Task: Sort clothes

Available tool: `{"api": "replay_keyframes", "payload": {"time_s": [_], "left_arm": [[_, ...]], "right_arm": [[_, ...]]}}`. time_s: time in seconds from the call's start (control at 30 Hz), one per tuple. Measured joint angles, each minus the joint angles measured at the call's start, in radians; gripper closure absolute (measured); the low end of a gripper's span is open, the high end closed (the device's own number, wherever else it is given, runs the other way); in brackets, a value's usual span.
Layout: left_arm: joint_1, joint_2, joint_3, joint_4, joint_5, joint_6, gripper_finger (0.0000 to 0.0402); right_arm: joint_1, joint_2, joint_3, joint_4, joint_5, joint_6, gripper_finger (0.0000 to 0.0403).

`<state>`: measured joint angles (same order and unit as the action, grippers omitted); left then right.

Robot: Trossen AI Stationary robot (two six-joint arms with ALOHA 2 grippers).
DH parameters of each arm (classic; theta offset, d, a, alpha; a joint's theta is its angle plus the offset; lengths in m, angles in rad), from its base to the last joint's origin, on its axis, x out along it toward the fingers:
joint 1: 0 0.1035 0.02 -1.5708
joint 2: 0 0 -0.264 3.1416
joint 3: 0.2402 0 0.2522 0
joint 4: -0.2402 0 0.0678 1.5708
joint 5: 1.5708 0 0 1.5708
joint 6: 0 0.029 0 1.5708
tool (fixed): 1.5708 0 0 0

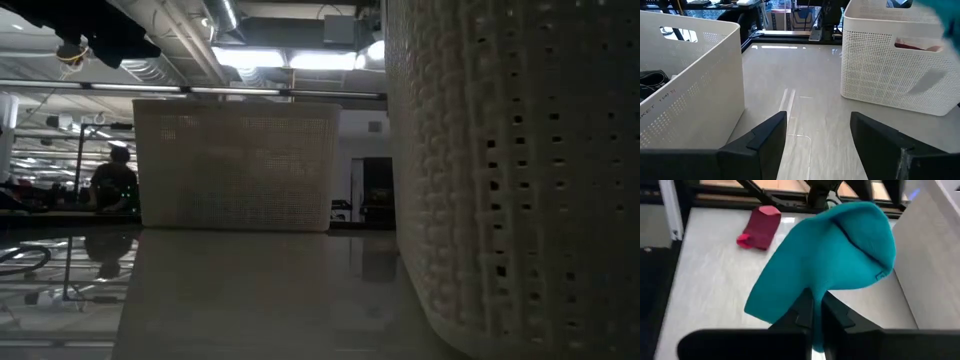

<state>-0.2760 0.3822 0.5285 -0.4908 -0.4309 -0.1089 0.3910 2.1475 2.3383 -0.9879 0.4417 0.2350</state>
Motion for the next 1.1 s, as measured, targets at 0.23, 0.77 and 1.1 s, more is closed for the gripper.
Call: {"api": "replay_keyframes", "payload": {"time_s": [0.23, 0.77, 1.1], "left_arm": [[0.000, 0.000, 0.000, 0.000, 0.000, -0.015, 0.0192], [0.000, 0.000, 0.000, 0.002, 0.000, -0.015, 0.0192], [0.000, 0.000, 0.000, 0.001, 0.000, -0.013, 0.0192]], "right_arm": [[0.099, -0.079, 0.000, -0.160, 0.148, 0.158, 0.0385], [0.360, -0.177, -0.035, -0.584, 0.380, 0.834, 0.0386], [0.389, -0.213, -0.179, -0.582, 0.320, 0.942, 0.0386]]}}
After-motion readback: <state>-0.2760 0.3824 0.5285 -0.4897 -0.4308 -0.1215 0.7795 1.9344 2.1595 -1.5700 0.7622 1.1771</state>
